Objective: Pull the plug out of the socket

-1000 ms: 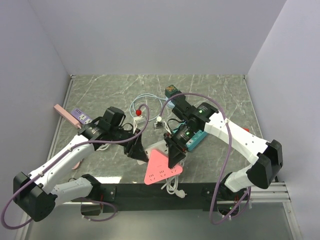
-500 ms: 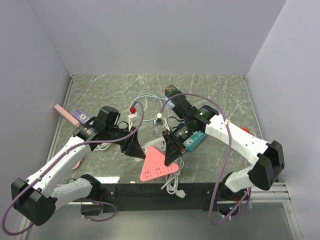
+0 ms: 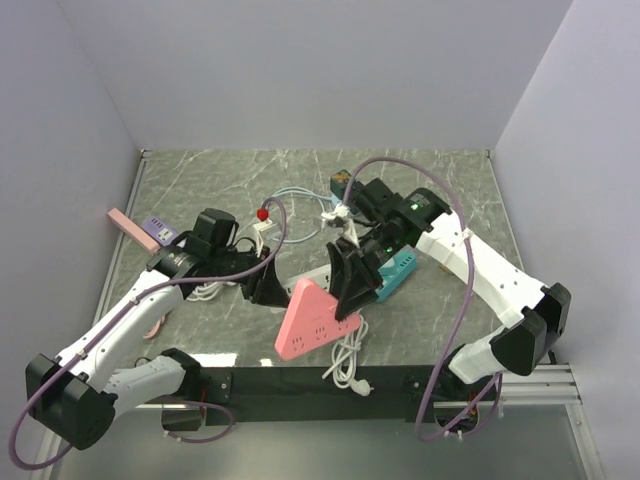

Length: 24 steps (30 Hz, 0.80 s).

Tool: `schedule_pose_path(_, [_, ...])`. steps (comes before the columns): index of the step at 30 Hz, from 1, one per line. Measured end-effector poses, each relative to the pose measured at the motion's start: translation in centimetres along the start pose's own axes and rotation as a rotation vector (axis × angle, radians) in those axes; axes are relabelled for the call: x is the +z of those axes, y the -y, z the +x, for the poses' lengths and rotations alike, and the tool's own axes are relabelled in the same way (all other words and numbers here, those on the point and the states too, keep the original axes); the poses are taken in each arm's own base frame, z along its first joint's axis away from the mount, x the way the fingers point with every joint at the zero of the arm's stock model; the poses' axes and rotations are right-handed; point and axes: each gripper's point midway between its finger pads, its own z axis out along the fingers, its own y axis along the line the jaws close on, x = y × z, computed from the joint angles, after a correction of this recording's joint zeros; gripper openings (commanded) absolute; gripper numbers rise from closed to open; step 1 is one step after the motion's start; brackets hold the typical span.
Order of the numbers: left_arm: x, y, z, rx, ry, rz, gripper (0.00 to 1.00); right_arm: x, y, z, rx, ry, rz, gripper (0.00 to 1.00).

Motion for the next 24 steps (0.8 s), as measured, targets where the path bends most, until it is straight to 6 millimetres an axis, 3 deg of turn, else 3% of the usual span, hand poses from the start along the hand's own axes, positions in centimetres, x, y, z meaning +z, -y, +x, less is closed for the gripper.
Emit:
schedule_pose_path(3, [-0.1, -1.2, -0.2, -0.009, 0.012, -0.059, 0.00, -2.0, 1.2, -0.5, 0.027, 0.061, 0.058, 0.00])
schedule_pose_path(8, [-0.5, -3.9, -0.7, -0.032, 0.039, -0.196, 0.01, -8.7, 4.7, -0.6, 0.113, 0.233, 0.257, 0.00])
schedule_pose_path(13, [-1.1, -6.7, -1.2, -0.076, 0.066, -0.334, 0.00, -14.5, 6.4, -0.5, 0.156, 0.370, 0.418, 0.00])
schedule_pose_path(18, [-2.2, -7.6, -2.5, -0.099, 0.121, -0.424, 0.00, -17.4, 8.8, 0.1, 0.256, 0.438, 0.446, 0.00])
schedule_pose_path(24, [-4.6, -6.5, -5.8, -0.051, 0.255, -0.511, 0.00, -20.4, 12.6, 1.7, 0.410, 0.498, 0.450, 0.00])
